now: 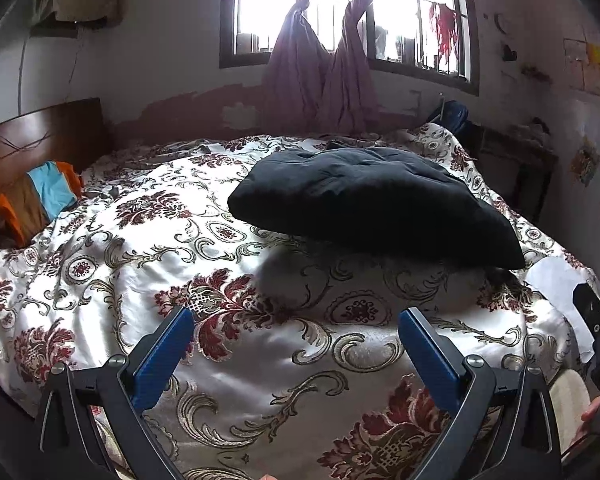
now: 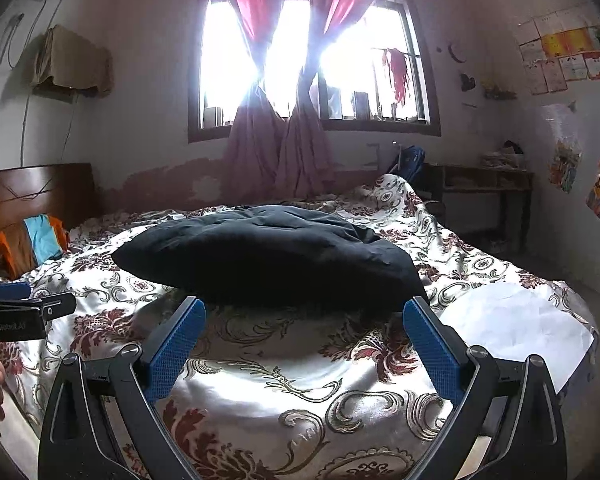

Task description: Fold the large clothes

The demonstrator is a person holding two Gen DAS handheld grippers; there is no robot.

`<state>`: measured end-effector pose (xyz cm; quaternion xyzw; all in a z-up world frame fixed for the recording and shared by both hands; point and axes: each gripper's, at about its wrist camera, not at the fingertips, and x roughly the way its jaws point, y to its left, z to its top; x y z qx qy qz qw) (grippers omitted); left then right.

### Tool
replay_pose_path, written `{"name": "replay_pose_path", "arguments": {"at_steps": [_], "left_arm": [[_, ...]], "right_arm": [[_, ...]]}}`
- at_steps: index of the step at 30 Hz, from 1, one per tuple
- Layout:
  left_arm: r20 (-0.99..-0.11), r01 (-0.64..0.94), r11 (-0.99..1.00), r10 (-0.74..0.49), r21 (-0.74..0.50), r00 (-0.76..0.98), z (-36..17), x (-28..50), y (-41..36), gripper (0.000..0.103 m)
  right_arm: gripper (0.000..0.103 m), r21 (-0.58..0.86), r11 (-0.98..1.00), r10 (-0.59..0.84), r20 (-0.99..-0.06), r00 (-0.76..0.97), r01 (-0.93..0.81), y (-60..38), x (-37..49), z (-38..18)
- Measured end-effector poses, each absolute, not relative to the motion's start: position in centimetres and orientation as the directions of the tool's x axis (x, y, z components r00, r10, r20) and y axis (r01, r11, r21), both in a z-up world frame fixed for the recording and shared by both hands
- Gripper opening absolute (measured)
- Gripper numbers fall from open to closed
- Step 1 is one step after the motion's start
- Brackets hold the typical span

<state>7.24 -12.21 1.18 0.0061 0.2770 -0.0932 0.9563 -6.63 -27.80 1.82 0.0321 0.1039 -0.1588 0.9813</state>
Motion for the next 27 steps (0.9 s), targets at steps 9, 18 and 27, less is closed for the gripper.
{"name": "replay_pose_path", "arguments": {"at_steps": [9, 18, 27], "left_arm": [[-0.529, 0.187, 0.982, -0.175, -0.03, 0.83, 1.2, 7.14, -12.25, 0.103], [-0.525, 0.192, 0.981, -0.176, -0.025, 0.833, 1.29, 7.1, -12.13, 0.103], [-0.519, 0.197, 0.98, -0.18, -0.023, 0.836, 1.35, 6.99, -11.96, 0.103]], "right_arm": [[0.098, 0.03, 0.947, -0.305, -0.217, 0.927, 0.319, -27.66, -6.62, 1.78], [0.098, 0.028, 0.946, -0.309, -0.224, 0.924, 0.323, -27.87, -6.65, 1.65], [0.098, 0.031, 0.945, -0.309, -0.236, 0.921, 0.325, -28.25, -6.53, 1.51]]}}
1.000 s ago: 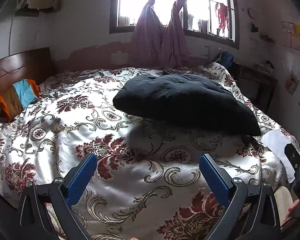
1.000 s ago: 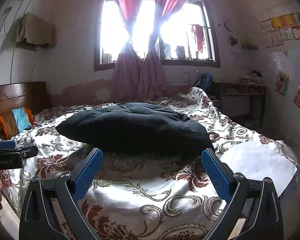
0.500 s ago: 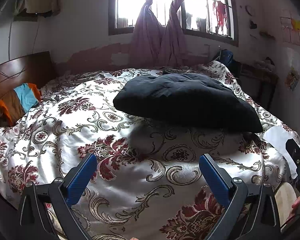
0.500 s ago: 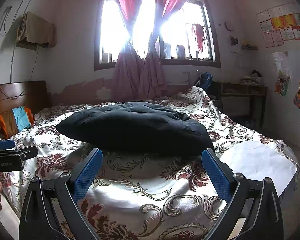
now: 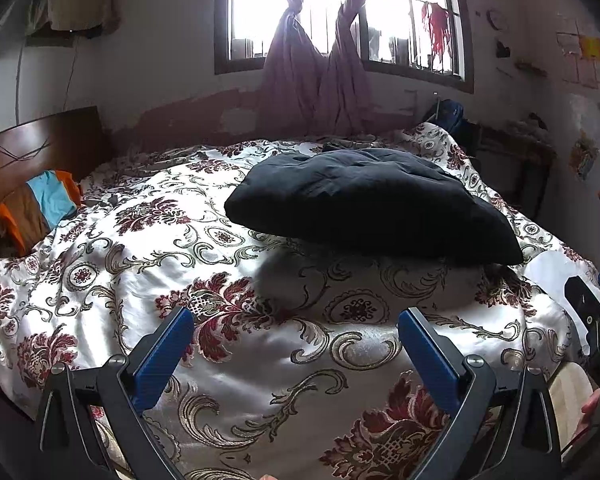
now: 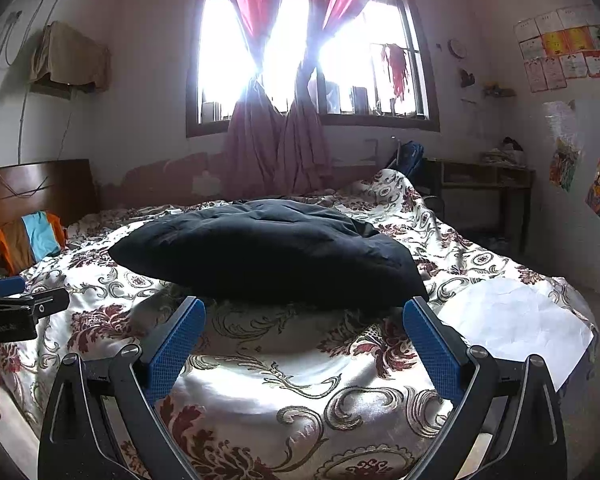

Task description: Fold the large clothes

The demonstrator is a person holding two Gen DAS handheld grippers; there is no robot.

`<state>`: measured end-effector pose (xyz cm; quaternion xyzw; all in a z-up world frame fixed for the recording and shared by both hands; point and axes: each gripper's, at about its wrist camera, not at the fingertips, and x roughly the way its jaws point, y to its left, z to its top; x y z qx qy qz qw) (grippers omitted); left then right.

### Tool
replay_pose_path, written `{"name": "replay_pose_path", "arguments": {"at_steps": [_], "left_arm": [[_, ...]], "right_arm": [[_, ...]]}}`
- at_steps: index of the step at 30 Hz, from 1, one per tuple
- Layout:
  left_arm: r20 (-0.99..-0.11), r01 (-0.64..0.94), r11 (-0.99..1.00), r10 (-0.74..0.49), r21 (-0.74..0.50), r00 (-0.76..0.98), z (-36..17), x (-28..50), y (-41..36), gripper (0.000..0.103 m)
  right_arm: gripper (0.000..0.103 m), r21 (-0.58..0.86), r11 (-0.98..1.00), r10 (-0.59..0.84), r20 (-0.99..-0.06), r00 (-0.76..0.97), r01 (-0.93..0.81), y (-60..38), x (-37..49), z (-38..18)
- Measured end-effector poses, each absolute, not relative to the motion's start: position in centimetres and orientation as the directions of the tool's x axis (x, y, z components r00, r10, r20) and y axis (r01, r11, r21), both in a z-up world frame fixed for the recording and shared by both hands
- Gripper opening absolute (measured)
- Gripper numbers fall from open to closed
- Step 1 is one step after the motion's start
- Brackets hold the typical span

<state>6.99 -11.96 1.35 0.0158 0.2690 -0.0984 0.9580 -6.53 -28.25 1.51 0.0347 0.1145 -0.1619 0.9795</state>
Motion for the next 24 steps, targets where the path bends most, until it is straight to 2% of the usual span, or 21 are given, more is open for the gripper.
{"name": "replay_pose_path", "arguments": {"at_steps": [24], "left_arm": [[-0.502, 0.23, 0.973, -0.205, -0.011, 0.84, 1.5, 6.56, -11.85, 0.103]], "right_arm": [[0.098, 0.027, 0.947, -0.305, -0.236, 0.923, 0.32, -28.43, -6.61, 1.49]]}}
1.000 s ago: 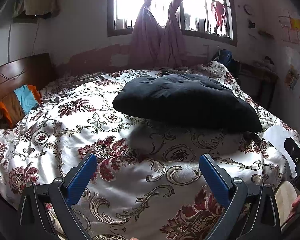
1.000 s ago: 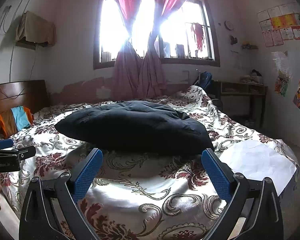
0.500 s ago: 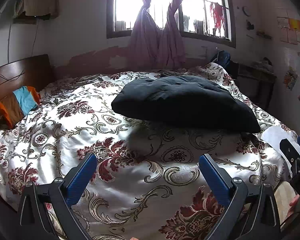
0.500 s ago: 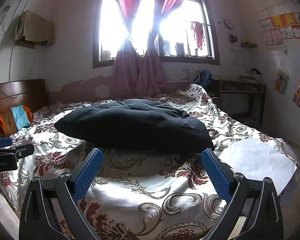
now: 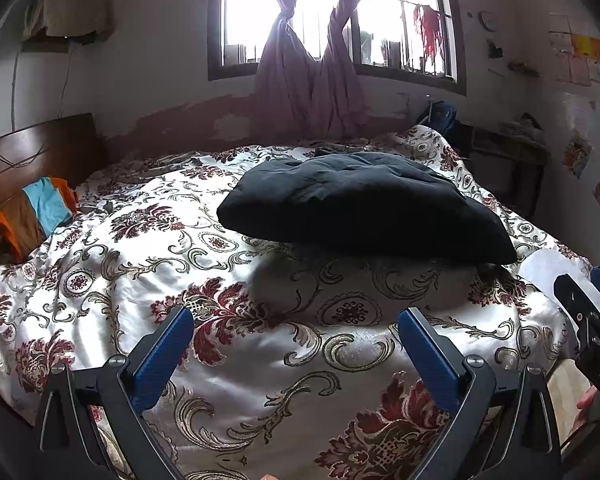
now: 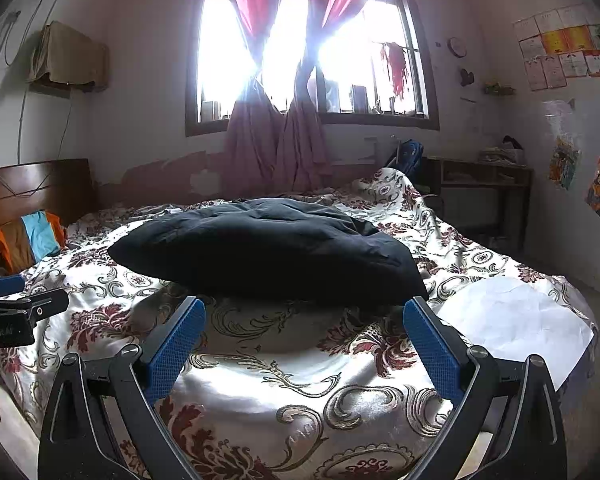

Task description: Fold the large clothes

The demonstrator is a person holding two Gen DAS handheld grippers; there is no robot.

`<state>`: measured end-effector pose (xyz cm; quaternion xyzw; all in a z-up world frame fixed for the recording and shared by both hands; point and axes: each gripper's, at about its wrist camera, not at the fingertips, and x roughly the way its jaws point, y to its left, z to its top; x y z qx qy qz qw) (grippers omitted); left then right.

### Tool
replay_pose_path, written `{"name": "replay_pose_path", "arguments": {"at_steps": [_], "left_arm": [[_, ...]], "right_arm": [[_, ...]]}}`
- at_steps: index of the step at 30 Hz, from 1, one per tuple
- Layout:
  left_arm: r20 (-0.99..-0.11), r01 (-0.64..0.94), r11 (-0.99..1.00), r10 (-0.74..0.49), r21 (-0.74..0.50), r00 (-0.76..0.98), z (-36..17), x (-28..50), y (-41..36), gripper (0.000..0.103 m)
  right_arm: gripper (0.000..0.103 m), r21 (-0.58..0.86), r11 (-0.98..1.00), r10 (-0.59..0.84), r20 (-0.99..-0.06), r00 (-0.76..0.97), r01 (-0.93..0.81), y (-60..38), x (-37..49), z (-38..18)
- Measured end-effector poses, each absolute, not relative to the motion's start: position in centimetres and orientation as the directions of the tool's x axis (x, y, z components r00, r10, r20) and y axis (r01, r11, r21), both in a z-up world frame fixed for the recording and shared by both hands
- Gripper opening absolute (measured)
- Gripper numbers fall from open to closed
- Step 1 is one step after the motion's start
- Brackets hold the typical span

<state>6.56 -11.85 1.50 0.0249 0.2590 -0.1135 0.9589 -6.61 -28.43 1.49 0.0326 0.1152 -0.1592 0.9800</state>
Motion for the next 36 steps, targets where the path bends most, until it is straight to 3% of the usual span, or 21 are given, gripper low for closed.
{"name": "replay_pose_path", "arguments": {"at_steps": [36], "left_arm": [[-0.504, 0.227, 0.974, -0.199, -0.006, 0.841, 1.39, 6.43, -11.45, 0.103]], "right_arm": [[0.098, 0.027, 0.945, -0.31, -0.244, 0.919, 0.326, -28.25, -6.5, 1.44]]}}
